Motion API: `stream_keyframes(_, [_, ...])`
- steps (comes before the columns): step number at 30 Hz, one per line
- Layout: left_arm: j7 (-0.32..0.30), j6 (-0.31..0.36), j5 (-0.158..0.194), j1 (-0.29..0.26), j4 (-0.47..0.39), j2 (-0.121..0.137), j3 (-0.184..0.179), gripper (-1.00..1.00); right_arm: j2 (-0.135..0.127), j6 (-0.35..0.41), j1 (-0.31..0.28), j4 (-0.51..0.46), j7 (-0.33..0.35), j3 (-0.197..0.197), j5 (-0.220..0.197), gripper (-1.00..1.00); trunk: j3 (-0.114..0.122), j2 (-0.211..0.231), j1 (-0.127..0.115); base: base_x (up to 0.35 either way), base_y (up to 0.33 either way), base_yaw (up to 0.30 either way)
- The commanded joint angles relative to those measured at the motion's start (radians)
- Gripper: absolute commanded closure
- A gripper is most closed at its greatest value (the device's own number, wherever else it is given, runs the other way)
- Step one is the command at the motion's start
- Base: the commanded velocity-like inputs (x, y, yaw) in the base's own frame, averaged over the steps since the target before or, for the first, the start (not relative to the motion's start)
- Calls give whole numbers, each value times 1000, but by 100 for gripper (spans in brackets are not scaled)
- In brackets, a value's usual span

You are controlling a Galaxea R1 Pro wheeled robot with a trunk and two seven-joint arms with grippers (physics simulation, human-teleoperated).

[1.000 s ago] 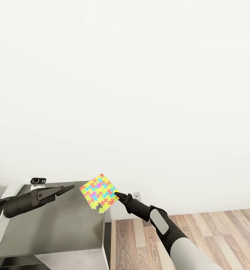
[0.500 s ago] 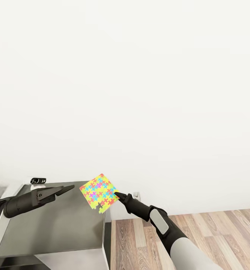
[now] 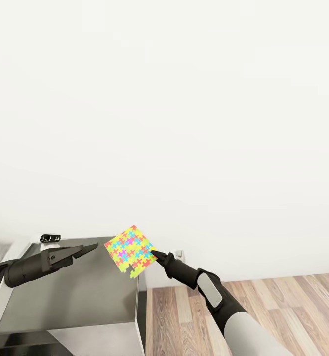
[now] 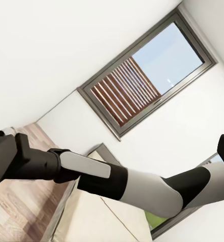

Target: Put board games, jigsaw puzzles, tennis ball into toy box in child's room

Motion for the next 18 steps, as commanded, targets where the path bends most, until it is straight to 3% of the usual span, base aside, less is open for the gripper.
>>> stream_keyframes(1, [-4,11,-1,-1,0,0,0,-100,0,7,-1,-14,-3,1,-5,100,-2,-2,0,-134,0,0])
stream_keyframes(18, [-4,10,-1,-1,0,-1,0,-100,0,5,-1,-69,1,0,-3,100,-2,-2,0,-23,0,0])
